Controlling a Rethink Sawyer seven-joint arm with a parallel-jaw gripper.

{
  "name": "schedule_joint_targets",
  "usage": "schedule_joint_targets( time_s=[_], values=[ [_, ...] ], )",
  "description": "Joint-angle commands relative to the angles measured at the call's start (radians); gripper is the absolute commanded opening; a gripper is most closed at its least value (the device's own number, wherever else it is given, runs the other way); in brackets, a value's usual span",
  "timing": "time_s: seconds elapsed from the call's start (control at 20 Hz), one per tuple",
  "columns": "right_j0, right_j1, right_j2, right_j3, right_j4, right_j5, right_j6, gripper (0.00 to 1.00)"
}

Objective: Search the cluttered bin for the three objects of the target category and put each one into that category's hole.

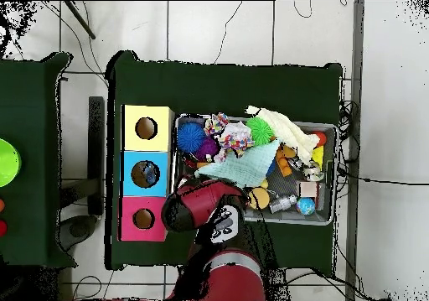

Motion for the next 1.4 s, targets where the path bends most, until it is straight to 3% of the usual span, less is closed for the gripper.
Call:
schedule_joint_targets(
  time_s=[0.05, 0.4, 0.45, 0.65, 0.85, 1.4],
  values=[
    [-0.009, 0.023, 0.110, -0.020, -0.047, 0.124, -0.110, 0.00],
    [0.003, 0.019, 0.099, -0.025, -0.047, 0.135, -0.110, 0.00],
    [0.021, 0.022, 0.074, -0.026, -0.049, 0.090, -0.076, 1.00],
    [0.048, 0.026, 0.039, -0.033, -0.054, 0.048, -0.046, 1.00],
    [0.022, 0.017, 0.076, -0.031, -0.051, 0.092, -0.085, 1.00],
    [0.023, 0.027, 0.076, -0.021, -0.073, 0.085, -0.092, 1.00]
  ],
)
